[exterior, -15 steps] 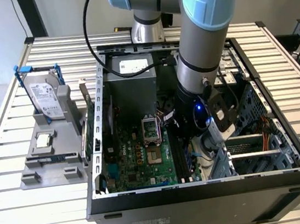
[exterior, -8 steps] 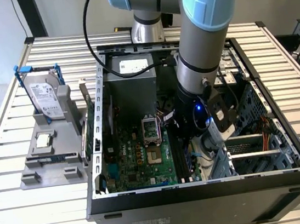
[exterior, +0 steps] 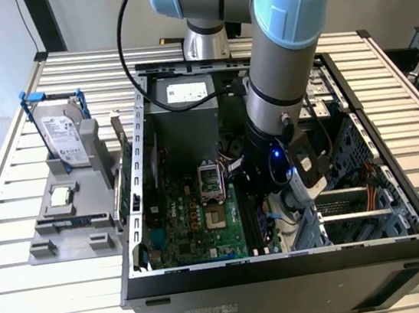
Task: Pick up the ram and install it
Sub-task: 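Insert the ram into the slot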
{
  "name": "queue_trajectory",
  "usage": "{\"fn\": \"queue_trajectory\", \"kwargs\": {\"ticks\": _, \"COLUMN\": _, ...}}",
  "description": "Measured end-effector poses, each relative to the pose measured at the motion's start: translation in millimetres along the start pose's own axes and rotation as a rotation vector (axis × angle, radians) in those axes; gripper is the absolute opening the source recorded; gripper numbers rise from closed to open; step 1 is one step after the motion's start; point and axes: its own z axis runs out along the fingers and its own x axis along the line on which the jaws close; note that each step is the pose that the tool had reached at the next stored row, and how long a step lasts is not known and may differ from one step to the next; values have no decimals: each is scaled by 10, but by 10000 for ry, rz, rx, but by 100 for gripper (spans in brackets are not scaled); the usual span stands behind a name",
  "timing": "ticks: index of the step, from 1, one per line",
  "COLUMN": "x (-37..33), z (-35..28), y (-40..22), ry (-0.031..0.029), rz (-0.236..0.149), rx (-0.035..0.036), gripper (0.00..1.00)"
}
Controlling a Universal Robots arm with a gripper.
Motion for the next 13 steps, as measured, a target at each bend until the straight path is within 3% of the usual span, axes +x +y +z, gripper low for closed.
{"fn": "queue_trajectory", "kwargs": {"ticks": 13, "x": -1, "z": 32, "y": 1, "ry": 0, "rz": 8, "rx": 1, "gripper": 0}}
